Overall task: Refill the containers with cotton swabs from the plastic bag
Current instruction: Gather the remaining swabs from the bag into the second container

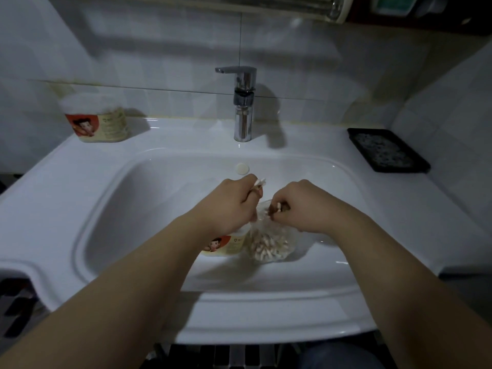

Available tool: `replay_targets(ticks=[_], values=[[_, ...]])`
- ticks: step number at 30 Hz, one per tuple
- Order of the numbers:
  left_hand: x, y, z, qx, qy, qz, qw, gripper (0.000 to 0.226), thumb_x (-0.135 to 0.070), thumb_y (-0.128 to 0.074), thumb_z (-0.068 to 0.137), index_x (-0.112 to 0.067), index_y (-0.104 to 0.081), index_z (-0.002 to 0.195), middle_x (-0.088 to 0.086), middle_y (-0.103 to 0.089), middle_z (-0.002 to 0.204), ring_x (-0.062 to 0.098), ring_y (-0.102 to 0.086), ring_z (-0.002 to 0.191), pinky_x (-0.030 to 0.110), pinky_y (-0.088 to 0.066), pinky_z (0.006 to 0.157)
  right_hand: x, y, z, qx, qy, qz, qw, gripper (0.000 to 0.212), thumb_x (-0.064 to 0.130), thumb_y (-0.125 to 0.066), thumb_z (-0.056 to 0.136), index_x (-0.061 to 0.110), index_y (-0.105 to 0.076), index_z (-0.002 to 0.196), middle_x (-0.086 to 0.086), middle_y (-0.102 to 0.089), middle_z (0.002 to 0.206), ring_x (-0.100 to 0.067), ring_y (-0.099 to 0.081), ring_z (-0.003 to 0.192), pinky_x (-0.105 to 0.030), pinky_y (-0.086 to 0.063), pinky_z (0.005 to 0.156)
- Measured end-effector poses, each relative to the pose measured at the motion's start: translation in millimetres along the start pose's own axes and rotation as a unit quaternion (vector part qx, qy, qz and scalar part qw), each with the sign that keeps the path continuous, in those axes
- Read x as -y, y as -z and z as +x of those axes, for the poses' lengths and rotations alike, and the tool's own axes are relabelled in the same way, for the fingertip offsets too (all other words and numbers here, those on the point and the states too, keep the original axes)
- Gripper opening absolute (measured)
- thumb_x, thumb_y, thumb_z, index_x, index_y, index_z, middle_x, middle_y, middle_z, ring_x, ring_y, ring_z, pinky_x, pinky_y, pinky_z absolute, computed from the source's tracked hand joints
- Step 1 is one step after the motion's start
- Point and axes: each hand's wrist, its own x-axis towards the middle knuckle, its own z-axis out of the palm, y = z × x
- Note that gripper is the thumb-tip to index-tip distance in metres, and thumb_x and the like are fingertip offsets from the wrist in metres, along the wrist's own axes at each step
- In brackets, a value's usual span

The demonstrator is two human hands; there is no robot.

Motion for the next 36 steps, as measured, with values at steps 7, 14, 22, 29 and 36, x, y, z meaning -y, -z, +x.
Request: replay_targets(ticks=[7, 14, 22, 29, 36], values=[[1, -4, 2, 0.006, 0.051, -0.003, 0.999, 0.018, -0.017, -0.04, 0.104, -0.011, -0.056, 0.1, -0.001, -0.076, 0.08, -0.006, -0.061, 0.06, 0.022, -0.043, 0.065, -7, 8, -2, -0.106, -0.013, 0.132, 0.985, 0.004, 0.027, -0.076, 0.089, 0.024, -0.079, 0.088, 0.006, -0.072, 0.073, -0.01, -0.068, 0.061, -0.029, -0.06, 0.063], [-8, -9, 4, -0.126, -0.004, -0.138, 0.982, 0.018, -0.02, -0.04, 0.108, -0.022, -0.054, 0.097, -0.005, -0.07, 0.071, 0.006, -0.06, 0.061, 0.022, -0.048, 0.062, -4, 2, 0, -0.048, -0.011, 0.115, 0.992, 0.006, 0.027, -0.073, 0.091, 0.025, -0.078, 0.088, 0.006, -0.073, 0.076, -0.009, -0.069, 0.067, -0.036, -0.062, 0.072], [-8, -12, 7, -0.067, 0.105, -0.162, 0.979, 0.037, -0.041, -0.038, 0.108, -0.007, -0.049, 0.1, 0.002, -0.053, 0.077, 0.009, -0.063, 0.05, 0.056, -0.06, 0.078, -8, 8, 0, -0.122, -0.017, 0.172, 0.977, 0.005, 0.026, -0.074, 0.092, 0.024, -0.077, 0.088, 0.008, -0.074, 0.073, -0.009, -0.071, 0.069, -0.033, -0.062, 0.068], [-9, -9, 8, -0.065, 0.133, -0.21, 0.966, 0.028, -0.037, -0.039, 0.108, -0.011, -0.043, 0.116, 0.008, -0.059, 0.109, 0.023, -0.063, 0.1, 0.047, -0.064, 0.077, -10, 8, 0, -0.155, -0.006, 0.229, 0.961, 0.01, 0.024, -0.07, 0.096, 0.021, -0.07, 0.087, 0.005, -0.075, 0.074, -0.007, -0.071, 0.069, -0.031, -0.059, 0.065], [-5, -12, 7, -0.031, 0.064, -0.191, 0.979, 0.012, -0.029, -0.044, 0.107, -0.018, -0.042, 0.102, 0.005, -0.066, 0.11, 0.014, -0.069, 0.104, 0.053, -0.058, 0.09, -8, 10, -2, -0.114, 0.003, 0.284, 0.952, 0.009, 0.019, -0.069, 0.097, 0.016, -0.07, 0.089, -0.001, -0.075, 0.075, -0.01, -0.071, 0.066, -0.032, -0.058, 0.059]])
